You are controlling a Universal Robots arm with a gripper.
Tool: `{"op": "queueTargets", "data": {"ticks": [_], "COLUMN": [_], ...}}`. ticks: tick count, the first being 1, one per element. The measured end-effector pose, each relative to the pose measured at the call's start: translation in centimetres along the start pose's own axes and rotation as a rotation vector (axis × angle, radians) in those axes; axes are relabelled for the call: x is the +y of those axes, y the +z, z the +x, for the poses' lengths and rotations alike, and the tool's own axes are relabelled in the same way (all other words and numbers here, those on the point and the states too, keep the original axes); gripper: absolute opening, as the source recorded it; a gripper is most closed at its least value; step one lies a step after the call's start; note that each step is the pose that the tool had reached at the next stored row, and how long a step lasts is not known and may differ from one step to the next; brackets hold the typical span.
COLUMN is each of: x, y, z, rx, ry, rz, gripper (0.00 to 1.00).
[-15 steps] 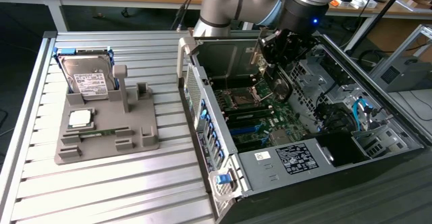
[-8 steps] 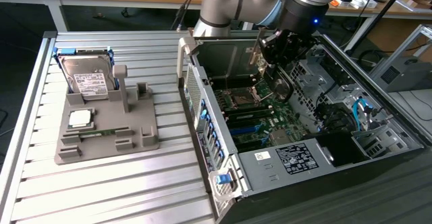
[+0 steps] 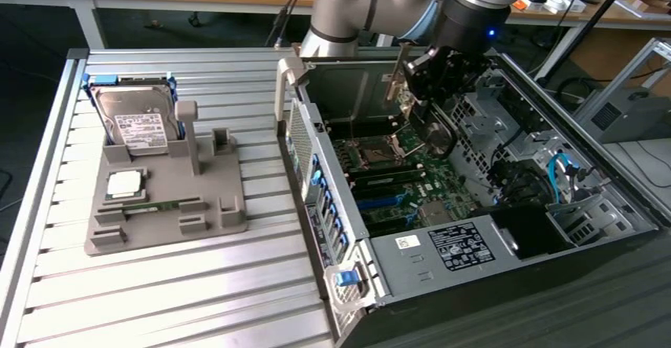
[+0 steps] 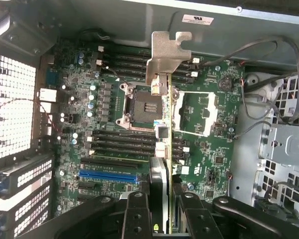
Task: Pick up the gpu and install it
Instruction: 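Insert the gpu into the slot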
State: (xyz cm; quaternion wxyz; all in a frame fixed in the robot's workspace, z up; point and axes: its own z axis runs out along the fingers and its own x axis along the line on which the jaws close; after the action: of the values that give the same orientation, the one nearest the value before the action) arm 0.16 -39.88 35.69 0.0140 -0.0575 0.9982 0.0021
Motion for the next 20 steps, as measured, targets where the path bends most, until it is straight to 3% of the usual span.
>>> {"op": "queueTargets", "data": {"ticks": [20], "x": [0.0], "y": [0.02], "z": [0.0], "rx": [0.0003], "ry": [-0.125], "rz": [-0.0035], "gripper": [0.27]}}
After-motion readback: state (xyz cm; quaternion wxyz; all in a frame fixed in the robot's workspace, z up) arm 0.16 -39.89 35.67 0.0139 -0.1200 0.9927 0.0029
